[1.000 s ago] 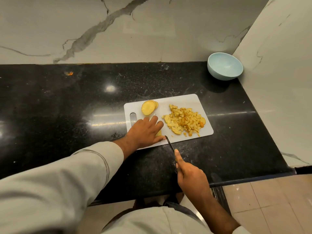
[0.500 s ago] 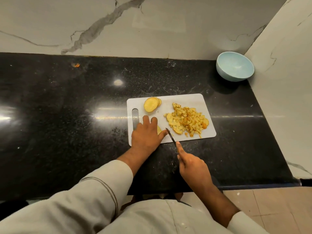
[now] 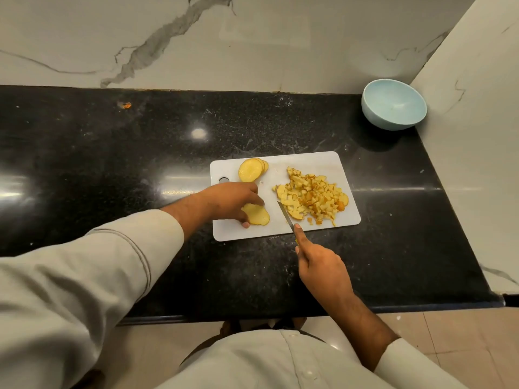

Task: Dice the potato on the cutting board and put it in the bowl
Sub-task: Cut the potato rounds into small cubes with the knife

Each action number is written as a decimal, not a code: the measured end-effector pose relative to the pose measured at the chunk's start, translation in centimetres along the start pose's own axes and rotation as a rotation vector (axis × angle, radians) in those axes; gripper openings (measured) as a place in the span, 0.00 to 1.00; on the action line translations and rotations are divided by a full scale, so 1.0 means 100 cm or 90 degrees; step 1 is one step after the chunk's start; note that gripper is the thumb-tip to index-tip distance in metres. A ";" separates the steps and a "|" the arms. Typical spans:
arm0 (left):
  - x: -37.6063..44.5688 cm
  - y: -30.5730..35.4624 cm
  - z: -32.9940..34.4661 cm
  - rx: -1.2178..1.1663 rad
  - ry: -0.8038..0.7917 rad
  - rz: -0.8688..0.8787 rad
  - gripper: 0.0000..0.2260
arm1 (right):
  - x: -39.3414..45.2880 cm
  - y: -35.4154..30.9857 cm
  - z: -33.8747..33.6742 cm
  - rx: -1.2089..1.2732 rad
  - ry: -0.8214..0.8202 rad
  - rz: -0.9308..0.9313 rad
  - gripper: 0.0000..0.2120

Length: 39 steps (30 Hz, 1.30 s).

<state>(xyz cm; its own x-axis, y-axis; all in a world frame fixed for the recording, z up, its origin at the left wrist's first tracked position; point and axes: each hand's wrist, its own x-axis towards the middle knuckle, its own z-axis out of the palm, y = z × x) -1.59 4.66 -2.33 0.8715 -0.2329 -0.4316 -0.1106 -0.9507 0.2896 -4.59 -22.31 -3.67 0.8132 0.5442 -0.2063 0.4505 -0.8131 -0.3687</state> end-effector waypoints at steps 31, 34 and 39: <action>-0.024 0.055 0.057 -0.432 0.314 -0.359 0.39 | 0.015 -0.028 0.024 -0.096 -0.075 0.074 0.31; -0.025 0.058 0.056 -0.464 0.285 -0.361 0.40 | 0.015 -0.029 0.025 -0.108 -0.075 0.070 0.31; -0.026 0.059 0.054 -0.486 0.287 -0.344 0.40 | 0.015 -0.031 0.026 -0.126 -0.090 0.065 0.32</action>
<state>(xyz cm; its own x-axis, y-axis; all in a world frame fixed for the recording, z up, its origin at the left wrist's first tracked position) -7.09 -1.38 -4.08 0.8305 0.4332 -0.3501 0.5425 -0.4869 0.6845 -5.71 -18.40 -5.19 0.8050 0.4692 -0.3630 0.4435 -0.8824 -0.1571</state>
